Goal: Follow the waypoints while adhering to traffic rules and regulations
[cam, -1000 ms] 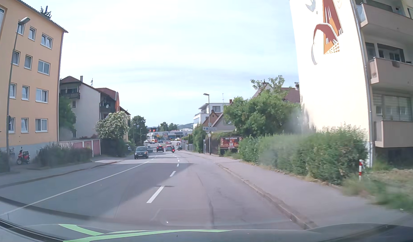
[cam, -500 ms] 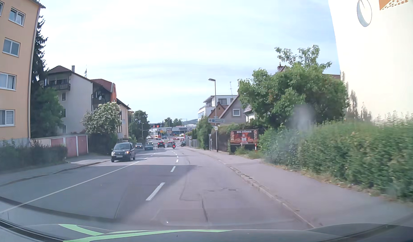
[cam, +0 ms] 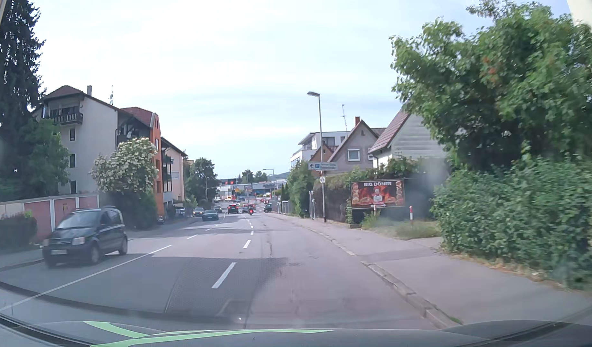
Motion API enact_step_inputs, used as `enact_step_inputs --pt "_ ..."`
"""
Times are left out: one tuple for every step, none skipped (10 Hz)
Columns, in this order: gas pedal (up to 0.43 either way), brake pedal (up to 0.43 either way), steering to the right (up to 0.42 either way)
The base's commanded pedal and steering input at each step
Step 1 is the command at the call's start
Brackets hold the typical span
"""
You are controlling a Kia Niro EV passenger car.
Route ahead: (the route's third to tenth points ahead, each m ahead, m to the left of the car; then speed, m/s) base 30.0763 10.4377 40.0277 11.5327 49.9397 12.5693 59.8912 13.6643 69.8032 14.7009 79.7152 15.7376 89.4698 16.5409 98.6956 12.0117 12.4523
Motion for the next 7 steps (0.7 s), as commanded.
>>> enact_step_inputs --pt "0.020 0.000 -0.021" --pt "0.020 0.000 -0.022" --pt "0.020 0.000 -0.023" --pt "0.020 0.000 -0.022" --pt "0.020 0.000 -0.022" --pt "0.020 0.000 -0.022" --pt "0.008 0.000 -0.022"
